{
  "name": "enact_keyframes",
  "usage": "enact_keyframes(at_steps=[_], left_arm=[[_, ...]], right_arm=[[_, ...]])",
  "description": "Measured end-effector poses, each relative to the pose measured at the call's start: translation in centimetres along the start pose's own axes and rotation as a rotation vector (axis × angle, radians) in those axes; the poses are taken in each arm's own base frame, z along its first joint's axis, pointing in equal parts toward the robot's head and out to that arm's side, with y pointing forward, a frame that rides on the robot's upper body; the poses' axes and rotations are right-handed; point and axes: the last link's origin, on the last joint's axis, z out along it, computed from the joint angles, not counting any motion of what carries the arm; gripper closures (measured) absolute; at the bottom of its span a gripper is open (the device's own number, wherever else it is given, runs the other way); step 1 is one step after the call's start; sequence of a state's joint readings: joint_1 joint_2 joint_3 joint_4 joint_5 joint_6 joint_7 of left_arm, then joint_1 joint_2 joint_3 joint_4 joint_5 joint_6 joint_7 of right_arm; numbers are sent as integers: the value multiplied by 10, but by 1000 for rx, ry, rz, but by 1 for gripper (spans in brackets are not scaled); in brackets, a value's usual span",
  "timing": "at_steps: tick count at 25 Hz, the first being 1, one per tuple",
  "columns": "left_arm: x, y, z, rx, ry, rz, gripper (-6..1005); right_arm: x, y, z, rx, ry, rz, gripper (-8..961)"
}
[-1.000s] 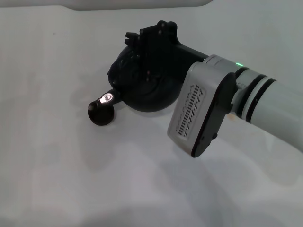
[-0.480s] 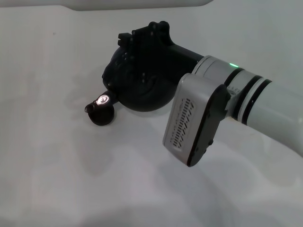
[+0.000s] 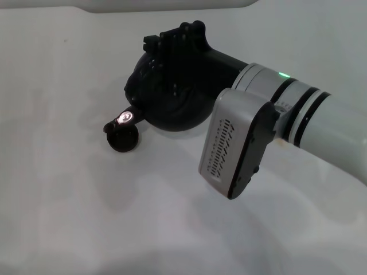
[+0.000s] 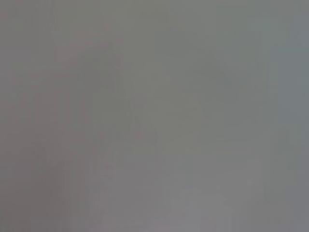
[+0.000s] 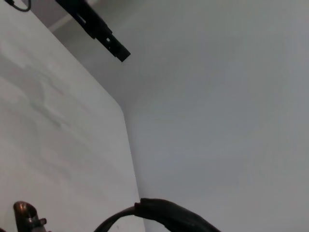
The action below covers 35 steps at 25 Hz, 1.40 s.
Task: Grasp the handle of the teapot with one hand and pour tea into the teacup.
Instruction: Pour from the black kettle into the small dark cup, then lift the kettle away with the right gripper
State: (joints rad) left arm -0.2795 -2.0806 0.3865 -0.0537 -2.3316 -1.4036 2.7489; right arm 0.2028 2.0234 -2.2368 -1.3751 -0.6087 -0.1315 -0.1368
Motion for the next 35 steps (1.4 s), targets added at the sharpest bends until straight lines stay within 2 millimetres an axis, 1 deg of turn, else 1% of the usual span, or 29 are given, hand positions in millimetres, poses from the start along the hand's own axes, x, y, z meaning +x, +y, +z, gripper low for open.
enact_keyframes(at_steps=[9, 22, 35], left_arm=[[0, 2, 1, -4, 1, -3, 107], [0, 2, 2, -4, 1, -3, 107], [-1, 3, 2, -6, 1, -16, 107]], right_arm=[[8, -7, 0, 23, -4, -23, 914], [18, -5, -2, 21, 4, -32, 914], [17, -1, -2, 16, -19, -91, 913]])
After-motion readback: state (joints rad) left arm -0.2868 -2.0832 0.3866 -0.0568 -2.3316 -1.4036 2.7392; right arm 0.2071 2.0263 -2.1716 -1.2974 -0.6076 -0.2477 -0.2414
